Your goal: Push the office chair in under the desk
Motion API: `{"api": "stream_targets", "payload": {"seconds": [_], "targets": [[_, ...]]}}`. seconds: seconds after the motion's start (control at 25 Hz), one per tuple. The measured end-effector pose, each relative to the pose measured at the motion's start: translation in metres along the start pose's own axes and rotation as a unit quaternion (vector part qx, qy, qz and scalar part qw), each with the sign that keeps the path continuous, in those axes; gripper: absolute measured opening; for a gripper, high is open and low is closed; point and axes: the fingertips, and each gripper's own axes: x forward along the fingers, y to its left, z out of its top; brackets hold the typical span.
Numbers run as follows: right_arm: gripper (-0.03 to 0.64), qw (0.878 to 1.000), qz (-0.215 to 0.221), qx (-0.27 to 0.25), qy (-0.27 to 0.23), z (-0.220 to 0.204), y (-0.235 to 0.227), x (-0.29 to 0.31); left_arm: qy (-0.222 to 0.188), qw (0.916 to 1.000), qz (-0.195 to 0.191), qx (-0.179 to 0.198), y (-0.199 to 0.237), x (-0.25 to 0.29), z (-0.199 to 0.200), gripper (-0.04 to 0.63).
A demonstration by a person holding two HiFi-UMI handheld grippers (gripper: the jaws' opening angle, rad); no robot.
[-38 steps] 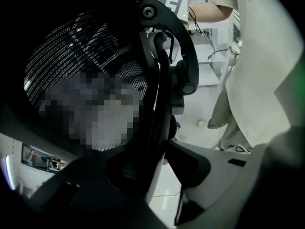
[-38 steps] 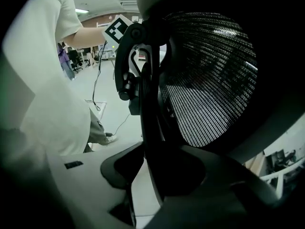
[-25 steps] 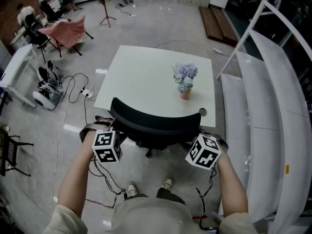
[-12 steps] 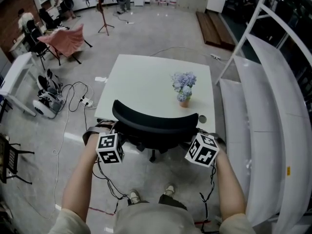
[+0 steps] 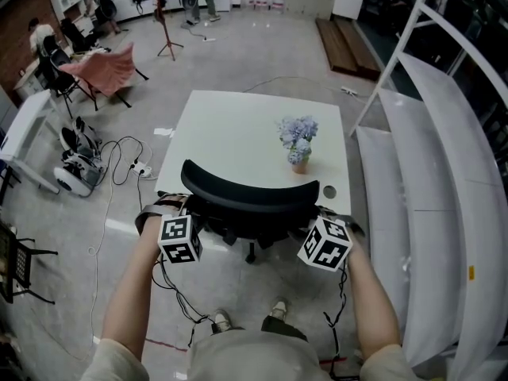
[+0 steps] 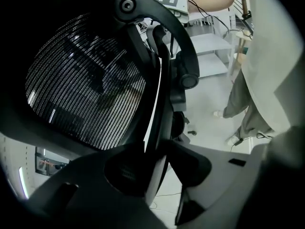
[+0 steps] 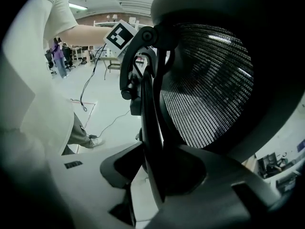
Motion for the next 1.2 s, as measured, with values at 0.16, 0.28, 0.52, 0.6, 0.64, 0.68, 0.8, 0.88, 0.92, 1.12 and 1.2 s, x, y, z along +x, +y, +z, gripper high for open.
{"api": "stream_targets", "payload": {"seconds": [0.16, 0.28, 0.52, 0.6, 0.64, 0.68, 0.8, 0.88, 0.92, 1.12, 1.2], "targets": [[0.139, 1.000, -0.015, 0.005, 0.000, 0.001, -0.001, 0.001, -0.004, 1.0000, 0.001, 0.001, -0.001, -0.001, -0.001, 0.160], [0.150, 0.999, -0.036, 0.032, -0.008, 0.003, -0.003, -0.004, 0.005, 1.0000, 0.007, -0.002, -0.001, -0.002, -0.001, 0.163], [0.150, 0.993, -0.086, 0.068, -0.048, 0.013, -0.005, -0.034, 0.025, 0.9984, 0.032, -0.038, 0.003, -0.014, 0.001, 0.206], [0.149, 0.989, -0.104, 0.083, -0.068, 0.019, -0.005, -0.048, 0.001, 0.9970, 0.046, -0.062, 0.009, -0.031, 0.009, 0.201], [0.144, 0.986, -0.116, 0.092, -0.082, 0.023, -0.006, -0.057, -0.017, 0.9961, 0.052, -0.069, 0.011, -0.041, 0.015, 0.196], [0.133, 0.981, -0.130, 0.101, -0.099, 0.029, -0.008, -0.066, -0.039, 0.9948, 0.058, -0.075, 0.011, -0.050, 0.023, 0.190], [0.098, 0.966, -0.167, 0.128, -0.152, 0.047, -0.011, -0.094, -0.129, 0.9821, 0.067, -0.120, 0.009, -0.085, 0.051, 0.183], [0.096, 0.955, -0.181, 0.143, -0.185, 0.059, -0.010, -0.115, -0.186, 0.9678, 0.076, -0.151, 0.009, -0.111, 0.068, 0.178], [0.091, 0.949, -0.187, 0.150, -0.202, 0.066, -0.010, -0.126, -0.213, 0.9598, 0.084, -0.163, 0.010, -0.125, 0.075, 0.173], [0.076, 0.909, -0.224, 0.191, -0.295, 0.098, -0.014, -0.181, -0.328, 0.9099, 0.133, -0.217, 0.028, -0.195, 0.099, 0.144], [0.064, 0.890, -0.238, 0.204, -0.332, 0.111, -0.015, -0.203, -0.364, 0.8896, 0.162, -0.224, 0.038, -0.224, 0.107, 0.133]]}}
